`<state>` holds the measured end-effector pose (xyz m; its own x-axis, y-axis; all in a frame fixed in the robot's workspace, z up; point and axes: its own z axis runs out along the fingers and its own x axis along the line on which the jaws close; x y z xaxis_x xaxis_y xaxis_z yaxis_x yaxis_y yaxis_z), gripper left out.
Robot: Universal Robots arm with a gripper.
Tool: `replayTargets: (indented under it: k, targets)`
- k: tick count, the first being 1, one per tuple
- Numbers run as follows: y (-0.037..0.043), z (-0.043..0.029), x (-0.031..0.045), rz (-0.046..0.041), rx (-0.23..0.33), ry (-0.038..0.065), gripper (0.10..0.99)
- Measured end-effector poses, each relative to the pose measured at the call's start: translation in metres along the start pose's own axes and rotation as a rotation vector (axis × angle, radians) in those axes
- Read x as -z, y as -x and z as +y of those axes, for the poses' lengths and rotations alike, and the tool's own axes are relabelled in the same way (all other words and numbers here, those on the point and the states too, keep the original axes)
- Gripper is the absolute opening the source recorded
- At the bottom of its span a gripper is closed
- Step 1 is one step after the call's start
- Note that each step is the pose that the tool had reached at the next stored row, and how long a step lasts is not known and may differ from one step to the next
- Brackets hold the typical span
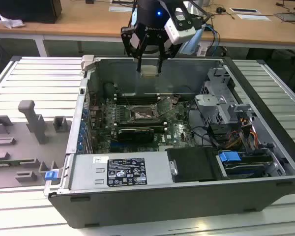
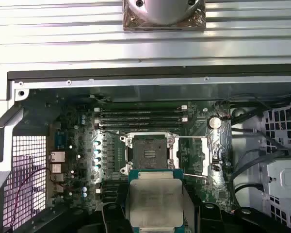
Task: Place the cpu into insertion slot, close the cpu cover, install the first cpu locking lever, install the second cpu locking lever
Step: 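Place the cpu into insertion slot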
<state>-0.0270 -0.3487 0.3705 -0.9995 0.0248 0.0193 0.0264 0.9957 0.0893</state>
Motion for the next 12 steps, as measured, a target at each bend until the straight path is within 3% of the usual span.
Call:
replayTargets:
  k: [12]
  targets:
    - [0.0, 0.0, -0.0003, -0.0082, -0.091, 0.002, 0.529]
